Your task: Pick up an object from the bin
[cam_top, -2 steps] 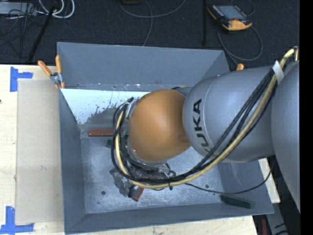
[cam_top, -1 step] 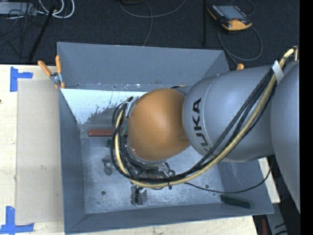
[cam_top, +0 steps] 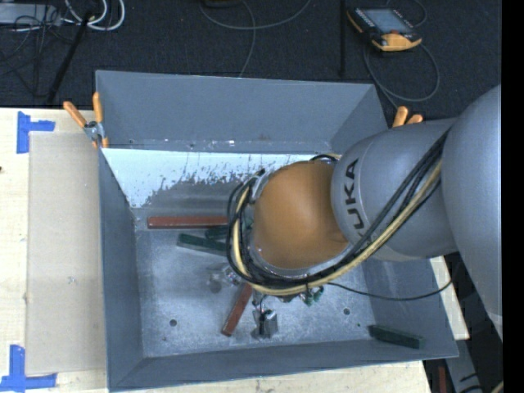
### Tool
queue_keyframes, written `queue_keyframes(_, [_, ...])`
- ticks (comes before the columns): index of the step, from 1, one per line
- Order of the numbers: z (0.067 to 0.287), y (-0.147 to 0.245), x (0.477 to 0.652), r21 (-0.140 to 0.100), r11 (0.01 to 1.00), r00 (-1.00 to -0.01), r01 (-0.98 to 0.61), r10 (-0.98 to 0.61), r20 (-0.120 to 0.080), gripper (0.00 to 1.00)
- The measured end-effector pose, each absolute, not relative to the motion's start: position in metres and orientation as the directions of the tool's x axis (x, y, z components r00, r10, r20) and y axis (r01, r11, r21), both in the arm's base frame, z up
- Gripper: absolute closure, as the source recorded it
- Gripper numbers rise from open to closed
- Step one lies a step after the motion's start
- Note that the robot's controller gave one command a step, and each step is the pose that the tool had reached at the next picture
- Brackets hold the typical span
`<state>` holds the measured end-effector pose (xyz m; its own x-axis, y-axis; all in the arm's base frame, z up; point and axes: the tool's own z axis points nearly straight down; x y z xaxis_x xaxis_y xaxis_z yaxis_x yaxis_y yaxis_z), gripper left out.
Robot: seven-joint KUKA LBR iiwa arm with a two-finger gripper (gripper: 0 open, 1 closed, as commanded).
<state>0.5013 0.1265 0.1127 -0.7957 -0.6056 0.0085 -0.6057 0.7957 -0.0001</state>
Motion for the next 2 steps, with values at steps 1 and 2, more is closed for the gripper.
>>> queue_keyframes(1, [0.0681,0.1222,0.5115,0.003,0.578,-0.578,-0.816,-0.816,0.004,0.00])
queue_keyframes(2, [0.0692,0.1225,0.5122,0.002,0.580,-0.580,-0.815,-0.815,0.001,1.00])
